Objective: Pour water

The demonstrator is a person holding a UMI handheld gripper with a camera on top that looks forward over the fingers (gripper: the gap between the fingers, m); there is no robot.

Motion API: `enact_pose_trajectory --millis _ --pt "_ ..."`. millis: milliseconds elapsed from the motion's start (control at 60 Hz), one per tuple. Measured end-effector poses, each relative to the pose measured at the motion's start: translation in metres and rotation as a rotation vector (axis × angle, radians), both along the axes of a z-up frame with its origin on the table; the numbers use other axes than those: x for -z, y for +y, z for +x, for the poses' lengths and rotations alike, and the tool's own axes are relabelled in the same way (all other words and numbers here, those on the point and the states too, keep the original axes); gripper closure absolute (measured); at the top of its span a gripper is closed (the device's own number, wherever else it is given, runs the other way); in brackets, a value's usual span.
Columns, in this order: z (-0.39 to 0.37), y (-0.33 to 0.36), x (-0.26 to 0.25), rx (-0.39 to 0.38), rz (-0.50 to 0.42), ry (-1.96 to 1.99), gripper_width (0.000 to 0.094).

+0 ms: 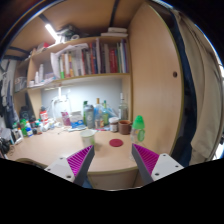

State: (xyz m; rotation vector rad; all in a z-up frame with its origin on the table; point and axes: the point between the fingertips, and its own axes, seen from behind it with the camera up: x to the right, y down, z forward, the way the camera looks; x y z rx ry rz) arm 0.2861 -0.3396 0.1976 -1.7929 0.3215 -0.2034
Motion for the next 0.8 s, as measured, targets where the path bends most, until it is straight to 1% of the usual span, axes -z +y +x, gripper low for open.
enact_pose_trajectory --millis 100,250,283,333,467,500,533,550,650,750,800 --pt "0.068 0.038 0.034 0.033 0.013 -0.006 0.0105" --pt "0.138 0.088 0.090 0.059 -0.013 -0.037 0.0105" --pt "0.145 0.097 0.100 0.059 -0.030 -0.043 0.0107" --pt "0.157 0.116 0.113 0.040 -0.018 -0.047 0.0103" --pt "0.174 0.156 0.136 0.033 0.000 -0.042 0.0115" --pt "0.177 0.164 0.140 0.031 -0.001 -0.052 0.0283" --pt "0.180 0.169 0.150 0.038 -0.021 -0.049 0.0451" --pt "0.183 0.171 0.145 0.050 0.006 -0.056 0.0442" --pt "0.188 0.179 0.148 0.117 -0.018 -0.049 0.0495" --pt "0.186 0.185 0.151 0.132 -0.078 -0.029 0.0534" --pt "0.181 0.191 0.146 0.118 -0.102 -0.009 0.0554"
